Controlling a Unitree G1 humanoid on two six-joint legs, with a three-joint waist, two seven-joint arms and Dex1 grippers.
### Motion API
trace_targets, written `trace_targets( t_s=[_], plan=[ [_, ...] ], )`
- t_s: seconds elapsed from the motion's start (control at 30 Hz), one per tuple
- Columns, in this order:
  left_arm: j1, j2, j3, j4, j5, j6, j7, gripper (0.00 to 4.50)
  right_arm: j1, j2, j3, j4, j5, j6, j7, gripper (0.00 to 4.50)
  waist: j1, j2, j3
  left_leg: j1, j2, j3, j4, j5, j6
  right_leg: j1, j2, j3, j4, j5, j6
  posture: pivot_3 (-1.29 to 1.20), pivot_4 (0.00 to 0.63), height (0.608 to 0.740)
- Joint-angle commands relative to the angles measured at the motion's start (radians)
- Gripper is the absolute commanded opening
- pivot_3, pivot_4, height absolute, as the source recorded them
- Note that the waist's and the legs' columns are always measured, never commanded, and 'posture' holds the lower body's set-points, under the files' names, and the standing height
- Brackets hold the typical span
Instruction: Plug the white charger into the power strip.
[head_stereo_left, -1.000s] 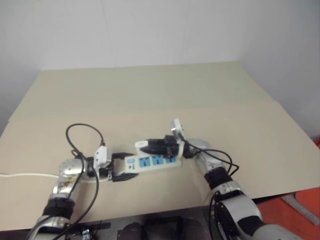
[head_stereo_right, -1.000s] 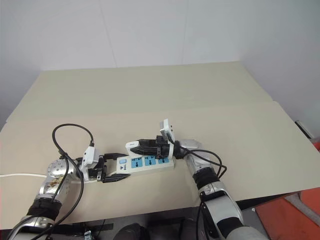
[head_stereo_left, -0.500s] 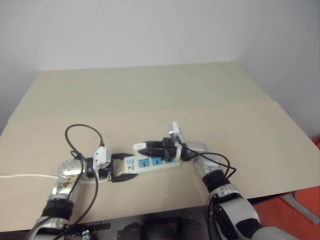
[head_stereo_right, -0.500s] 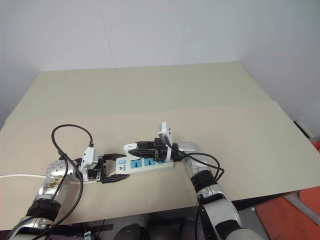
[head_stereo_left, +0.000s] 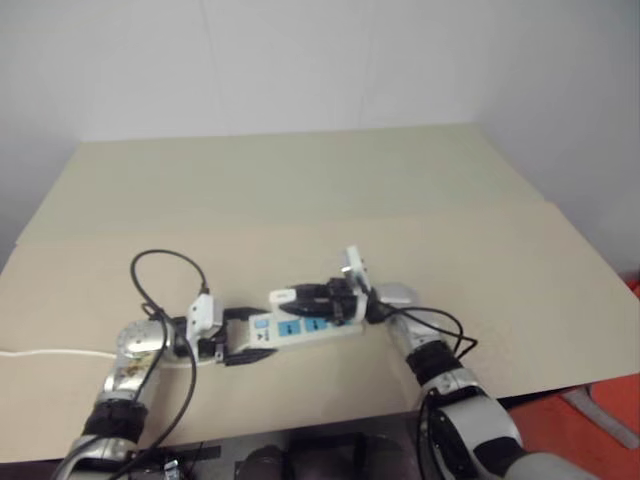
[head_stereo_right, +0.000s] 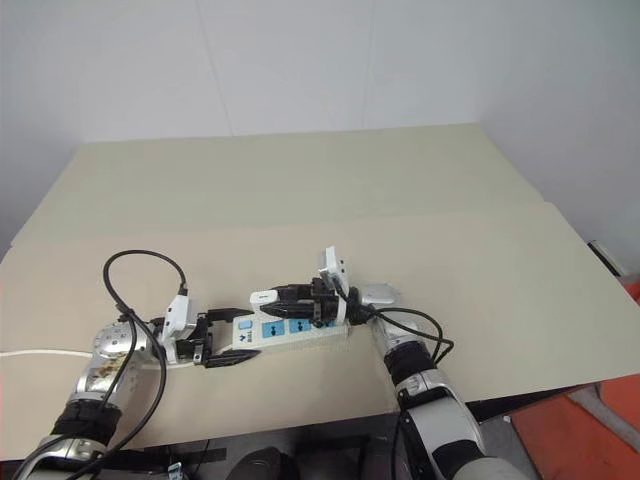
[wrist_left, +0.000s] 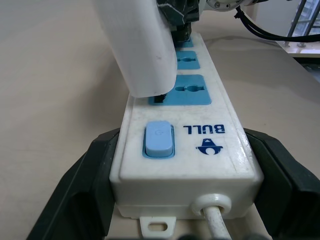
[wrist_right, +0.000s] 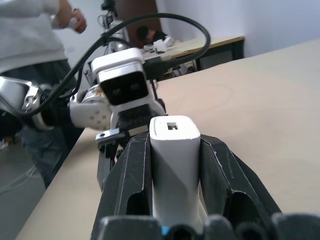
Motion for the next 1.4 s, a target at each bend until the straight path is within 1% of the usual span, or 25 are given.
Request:
trace_targets(
  t_s=[0.03,0.2,0.47,0.7,0.97,1.13,1.4],
  plan=[
    [-0.007,0.019,-0.009,-0.017,0.007,0.008,-0.013,3.28,0.001,-0.044,0.003,0.072,-0.029,-0.021,0.055,1.09,0.001,0.000,0.000,0.001,0.000,0.000,0.000,0.000,0.000,0.001,0.000,0.000,0.000,0.000,0.000,0.00,0.150,0.740],
    [-0.006,0.023,-0.010,-0.016,0.005,0.007,-0.012,3.28,-0.032,-0.067,-0.001,0.118,-0.037,-0.074,0.107,1.09,0.005,0.000,0.000,0.001,0.000,-0.001,0.000,0.000,0.000,0.001,0.000,0.000,0.000,0.000,0.000,0.00,0.150,0.740],
    [-0.007,0.023,-0.014,-0.019,0.003,0.009,-0.010,3.28,-0.096,-0.048,0.000,0.142,-0.048,-0.156,0.108,1.09,0.006,0.000,0.000,0.001,0.000,0.000,0.000,0.000,0.000,0.000,0.000,0.000,0.000,0.000,0.000,0.00,0.150,0.740],
    [-0.011,0.021,-0.018,-0.016,0.005,0.010,-0.011,3.28,-0.146,-0.045,0.024,0.151,-0.105,-0.181,0.096,1.09,0.003,0.000,0.000,0.001,0.000,0.000,0.000,0.000,0.000,0.000,0.000,0.001,0.001,0.000,0.000,0.00,0.150,0.740],
    [-0.008,0.017,-0.020,-0.018,0.006,0.010,-0.006,3.28,-0.138,-0.047,0.053,0.137,-0.154,-0.182,0.048,1.09,0.000,0.000,0.000,0.002,0.001,0.000,0.000,0.000,0.000,0.000,0.000,0.001,0.001,0.000,0.000,0.00,0.150,0.740],
    [-0.008,0.016,-0.020,-0.019,0.006,0.011,-0.003,3.28,-0.109,-0.062,0.074,0.095,-0.201,-0.211,-0.012,1.09,-0.001,0.000,0.000,0.003,0.001,0.000,0.000,0.000,0.000,0.000,0.000,0.002,0.001,0.001,-0.001,0.00,0.150,0.740],
    [-0.012,0.012,-0.021,-0.014,0.007,0.010,-0.002,3.28,-0.053,-0.076,0.095,0.049,-0.225,-0.262,-0.065,1.09,-0.004,0.000,0.000,0.004,0.001,0.000,-0.001,0.000,0.000,0.001,0.000,0.002,0.001,0.001,-0.001,0.00,0.150,0.740]
  ],
)
